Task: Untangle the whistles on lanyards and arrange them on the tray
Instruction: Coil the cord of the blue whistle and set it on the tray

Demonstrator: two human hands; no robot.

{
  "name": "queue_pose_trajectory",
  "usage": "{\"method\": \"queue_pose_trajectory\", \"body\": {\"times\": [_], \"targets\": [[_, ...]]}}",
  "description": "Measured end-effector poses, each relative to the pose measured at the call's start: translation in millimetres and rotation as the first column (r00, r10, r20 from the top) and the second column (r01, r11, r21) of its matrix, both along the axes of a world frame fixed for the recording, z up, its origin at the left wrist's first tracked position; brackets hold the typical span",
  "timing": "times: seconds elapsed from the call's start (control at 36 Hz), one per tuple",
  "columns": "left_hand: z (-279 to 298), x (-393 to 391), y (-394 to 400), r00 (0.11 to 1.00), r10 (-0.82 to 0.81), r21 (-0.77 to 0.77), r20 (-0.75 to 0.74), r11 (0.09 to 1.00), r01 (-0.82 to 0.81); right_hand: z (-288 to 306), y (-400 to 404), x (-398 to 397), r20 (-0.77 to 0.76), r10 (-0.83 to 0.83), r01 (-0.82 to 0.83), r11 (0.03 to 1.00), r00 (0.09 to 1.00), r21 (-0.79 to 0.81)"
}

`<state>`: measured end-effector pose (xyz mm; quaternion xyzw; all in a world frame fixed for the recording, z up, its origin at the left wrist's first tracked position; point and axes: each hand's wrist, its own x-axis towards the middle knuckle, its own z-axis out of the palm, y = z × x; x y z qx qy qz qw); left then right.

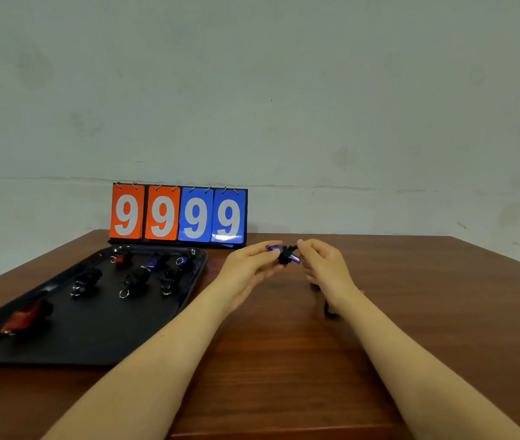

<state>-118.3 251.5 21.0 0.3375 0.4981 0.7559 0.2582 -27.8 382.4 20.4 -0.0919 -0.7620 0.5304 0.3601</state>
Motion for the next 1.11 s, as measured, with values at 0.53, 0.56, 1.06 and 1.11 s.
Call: {"method": "queue_pose_trajectory", "body": {"times": [0.53, 0.56, 1.06, 1.11], "targets": [[-2, 1, 4, 0.965, -0.061, 0.229, 0.256, 0.973, 0.001, -12, -6, -9, 0.133, -0.012, -0.015, 0.980, 0.991, 0.199], [-3, 0, 5, 0.969, -0.036, 0.215, 0.245, 0.976, -0.018, -13, -6, -9, 0.155, -0.037, -0.007, 0.962, 0.987, 0.272], [-10, -23, 9, 0.746, 0.263, -0.148, -0.613, 0.888, -0.435, -3, -6, -3, 0.108, -0.034, 0.000, 0.952, 0.994, 0.308], [-7, -20, 7, 0.762, 0.217, -0.179, -0.610, 0.899, -0.399, -3, -3, -2, 0.065, -0.046, 0.029, 0.968, 0.997, 0.249]]}}
